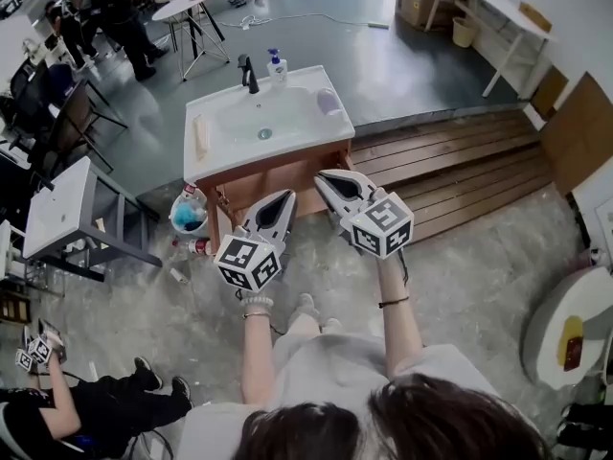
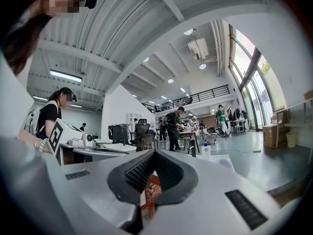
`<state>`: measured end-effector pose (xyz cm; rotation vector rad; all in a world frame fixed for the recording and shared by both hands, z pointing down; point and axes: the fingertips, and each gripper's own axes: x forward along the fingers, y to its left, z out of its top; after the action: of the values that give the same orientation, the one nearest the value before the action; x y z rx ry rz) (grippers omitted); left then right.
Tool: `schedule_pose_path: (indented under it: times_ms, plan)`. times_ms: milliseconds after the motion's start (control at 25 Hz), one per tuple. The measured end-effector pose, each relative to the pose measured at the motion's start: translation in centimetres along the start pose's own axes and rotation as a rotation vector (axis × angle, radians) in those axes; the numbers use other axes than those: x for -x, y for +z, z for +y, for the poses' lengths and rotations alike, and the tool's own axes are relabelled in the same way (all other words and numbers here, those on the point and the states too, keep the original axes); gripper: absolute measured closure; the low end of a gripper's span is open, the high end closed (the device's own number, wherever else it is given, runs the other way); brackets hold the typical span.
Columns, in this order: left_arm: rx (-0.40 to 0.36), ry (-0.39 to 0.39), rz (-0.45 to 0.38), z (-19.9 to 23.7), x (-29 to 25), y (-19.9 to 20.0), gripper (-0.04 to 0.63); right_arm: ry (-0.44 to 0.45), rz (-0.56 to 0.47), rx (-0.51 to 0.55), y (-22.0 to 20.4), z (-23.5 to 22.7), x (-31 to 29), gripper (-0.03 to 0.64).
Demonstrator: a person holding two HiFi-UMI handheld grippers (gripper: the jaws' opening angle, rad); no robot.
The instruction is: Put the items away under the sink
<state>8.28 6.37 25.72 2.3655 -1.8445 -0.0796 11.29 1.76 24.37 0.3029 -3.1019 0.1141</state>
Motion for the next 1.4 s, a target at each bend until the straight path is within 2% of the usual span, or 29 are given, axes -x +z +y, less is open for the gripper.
schedule_pose_path:
  times_ms: [560,920,1400]
  plan:
    - [0.008,-0.026,0.013,2.3,-3.2,-0.2,0.598,-0.028,0.000,-0.008,-0.1,-3.5,-2.2,0.603]
    - [0.015,-0.056,0.034,5.5,-6.1,-0.2,0.598,-0.053,0.016,-0.023,-0.7,-6.3,-5.2,0.603]
    - [0.035,-0.136,0.054,9.4,-9.8,-0.3,0.598,-0.118,0.051,-0.025,-1.0,-10.2,-9.0,0.603]
